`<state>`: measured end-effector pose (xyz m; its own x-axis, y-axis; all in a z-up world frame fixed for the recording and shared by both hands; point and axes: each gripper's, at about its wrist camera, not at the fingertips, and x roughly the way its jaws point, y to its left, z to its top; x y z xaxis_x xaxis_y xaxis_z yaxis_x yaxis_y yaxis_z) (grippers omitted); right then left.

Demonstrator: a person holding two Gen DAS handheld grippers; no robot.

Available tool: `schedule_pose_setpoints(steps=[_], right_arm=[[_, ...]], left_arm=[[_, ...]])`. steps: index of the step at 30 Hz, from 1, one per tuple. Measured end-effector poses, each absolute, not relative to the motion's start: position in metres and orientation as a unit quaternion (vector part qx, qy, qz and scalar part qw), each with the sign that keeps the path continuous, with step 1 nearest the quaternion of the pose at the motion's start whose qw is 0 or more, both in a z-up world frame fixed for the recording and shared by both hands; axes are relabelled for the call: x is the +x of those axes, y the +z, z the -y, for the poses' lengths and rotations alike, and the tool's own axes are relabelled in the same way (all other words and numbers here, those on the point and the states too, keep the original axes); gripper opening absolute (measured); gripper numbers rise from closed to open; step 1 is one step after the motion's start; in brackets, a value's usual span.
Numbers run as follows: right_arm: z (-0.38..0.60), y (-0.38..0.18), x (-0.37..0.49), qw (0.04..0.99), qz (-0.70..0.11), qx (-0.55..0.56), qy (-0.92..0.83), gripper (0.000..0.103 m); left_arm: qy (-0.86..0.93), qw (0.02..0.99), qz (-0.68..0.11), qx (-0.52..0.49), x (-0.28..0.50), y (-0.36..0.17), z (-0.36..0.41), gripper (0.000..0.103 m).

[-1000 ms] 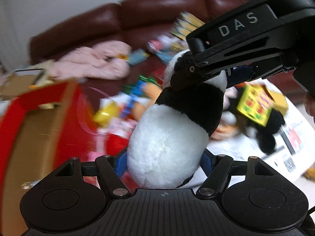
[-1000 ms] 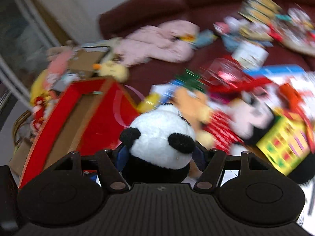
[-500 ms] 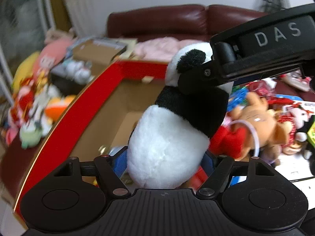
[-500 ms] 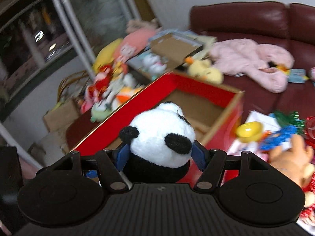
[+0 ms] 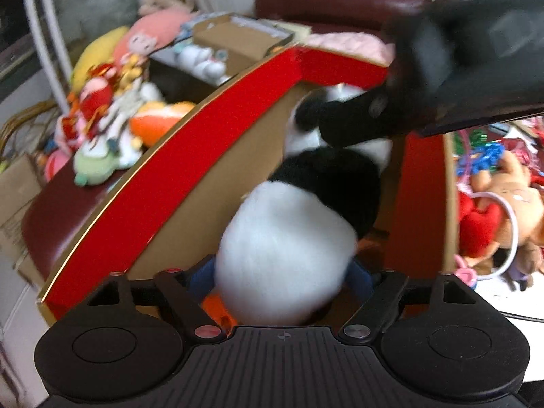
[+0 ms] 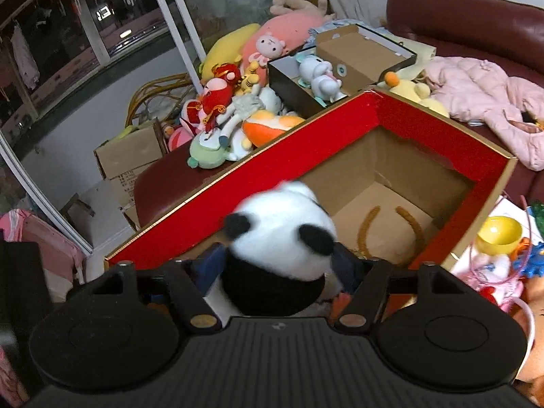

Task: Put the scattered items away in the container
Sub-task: 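Carry the panda plush into the red box and open the right tool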

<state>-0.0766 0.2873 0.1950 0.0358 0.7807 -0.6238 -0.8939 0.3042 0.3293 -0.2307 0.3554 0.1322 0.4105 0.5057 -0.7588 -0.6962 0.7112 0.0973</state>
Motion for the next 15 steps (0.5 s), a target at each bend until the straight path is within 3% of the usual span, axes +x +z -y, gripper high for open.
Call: schedule_pose_setpoints(steps=[3, 15], right_arm=[[-0.280, 0.196, -0.074, 0.721, -0.364, -0.063, 0.586, 0.093], [-0.268, 0.188, -0.069, 0.722, -0.381, -0.075, 0.573, 0.093]], left_arm=[[0.375, 0.824, -0.409, -0.118, -0.232, 0.131, -0.359, 0.100], [0.353, 0.828, -0.422, -0.109, -0.221, 0.126, -0.344, 0.101]])
